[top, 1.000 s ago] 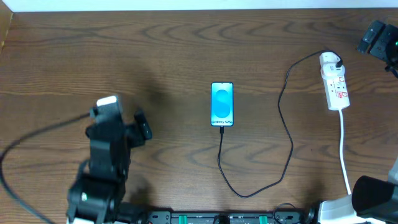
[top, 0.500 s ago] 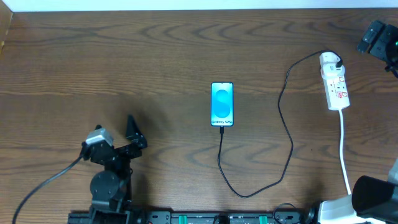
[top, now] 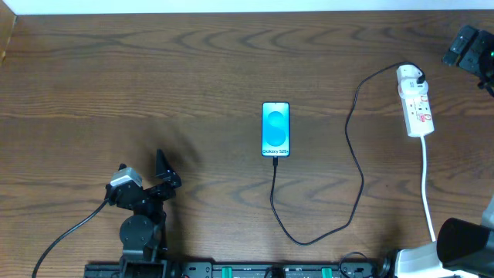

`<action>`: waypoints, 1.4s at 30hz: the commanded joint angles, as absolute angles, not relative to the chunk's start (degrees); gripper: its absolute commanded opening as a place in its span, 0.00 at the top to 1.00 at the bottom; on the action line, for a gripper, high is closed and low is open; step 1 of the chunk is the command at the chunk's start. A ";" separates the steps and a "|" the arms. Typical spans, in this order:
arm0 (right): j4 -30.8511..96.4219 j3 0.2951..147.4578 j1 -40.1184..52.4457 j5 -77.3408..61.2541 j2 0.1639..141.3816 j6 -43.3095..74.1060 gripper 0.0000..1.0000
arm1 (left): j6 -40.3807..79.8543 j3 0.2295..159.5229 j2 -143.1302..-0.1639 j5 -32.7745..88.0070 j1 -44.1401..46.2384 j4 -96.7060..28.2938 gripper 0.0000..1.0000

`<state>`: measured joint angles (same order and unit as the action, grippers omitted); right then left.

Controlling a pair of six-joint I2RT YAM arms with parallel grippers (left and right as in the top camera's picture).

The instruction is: Plug charger to phone and switch on socket

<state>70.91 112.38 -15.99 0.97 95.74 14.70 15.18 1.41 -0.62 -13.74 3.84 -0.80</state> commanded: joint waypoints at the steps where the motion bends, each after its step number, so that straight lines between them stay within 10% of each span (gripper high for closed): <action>1: 70.98 112.75 -15.70 1.37 95.26 15.42 0.01 | 14.83 0.23 -0.14 -13.76 3.27 -2.92 0.08; 42: 70.98 112.75 -15.70 1.37 95.26 15.42 0.01 | 3.22 0.27 -0.23 -4.91 1.63 -3.79 0.08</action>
